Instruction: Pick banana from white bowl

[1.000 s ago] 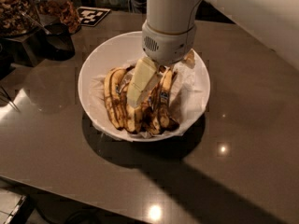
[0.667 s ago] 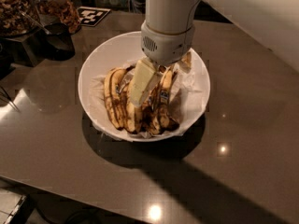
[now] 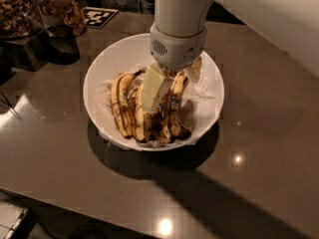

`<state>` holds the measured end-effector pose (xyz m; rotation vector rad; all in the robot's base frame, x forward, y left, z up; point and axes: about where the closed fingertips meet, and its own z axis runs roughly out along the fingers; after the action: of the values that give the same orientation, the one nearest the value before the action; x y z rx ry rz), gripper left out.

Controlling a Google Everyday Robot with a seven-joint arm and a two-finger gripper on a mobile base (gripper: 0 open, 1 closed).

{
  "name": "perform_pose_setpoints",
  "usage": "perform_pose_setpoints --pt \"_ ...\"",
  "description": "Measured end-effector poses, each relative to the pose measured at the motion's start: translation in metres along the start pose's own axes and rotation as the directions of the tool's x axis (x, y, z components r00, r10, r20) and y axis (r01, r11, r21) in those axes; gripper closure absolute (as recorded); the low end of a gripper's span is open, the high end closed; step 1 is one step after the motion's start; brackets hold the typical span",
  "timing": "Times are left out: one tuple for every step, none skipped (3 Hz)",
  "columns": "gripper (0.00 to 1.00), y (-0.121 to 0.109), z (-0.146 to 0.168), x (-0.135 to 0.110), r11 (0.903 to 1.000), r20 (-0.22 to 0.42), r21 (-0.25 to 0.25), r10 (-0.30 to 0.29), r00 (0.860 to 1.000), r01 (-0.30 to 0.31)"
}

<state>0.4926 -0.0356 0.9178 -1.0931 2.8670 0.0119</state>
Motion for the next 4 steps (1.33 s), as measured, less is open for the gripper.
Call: perform_pose_setpoints --pt "0.28 -0.0004 0.0013 0.0015 0.9999 -0.002 -0.007 0.011 1.0 -0.011" --pt "0.3 -0.0023 0.0022 0.0049 0.9992 -0.006 -0.008 0.038 0.999 -0.038" --pt "0.31 -0.0027 0.002 0.0071 0.9975 -0.015 0.014 0.07 0.997 -0.07" --pt "0.32 -0.0003 0.002 0.0057 0.9954 -0.026 0.046 0.085 0.996 -0.084"
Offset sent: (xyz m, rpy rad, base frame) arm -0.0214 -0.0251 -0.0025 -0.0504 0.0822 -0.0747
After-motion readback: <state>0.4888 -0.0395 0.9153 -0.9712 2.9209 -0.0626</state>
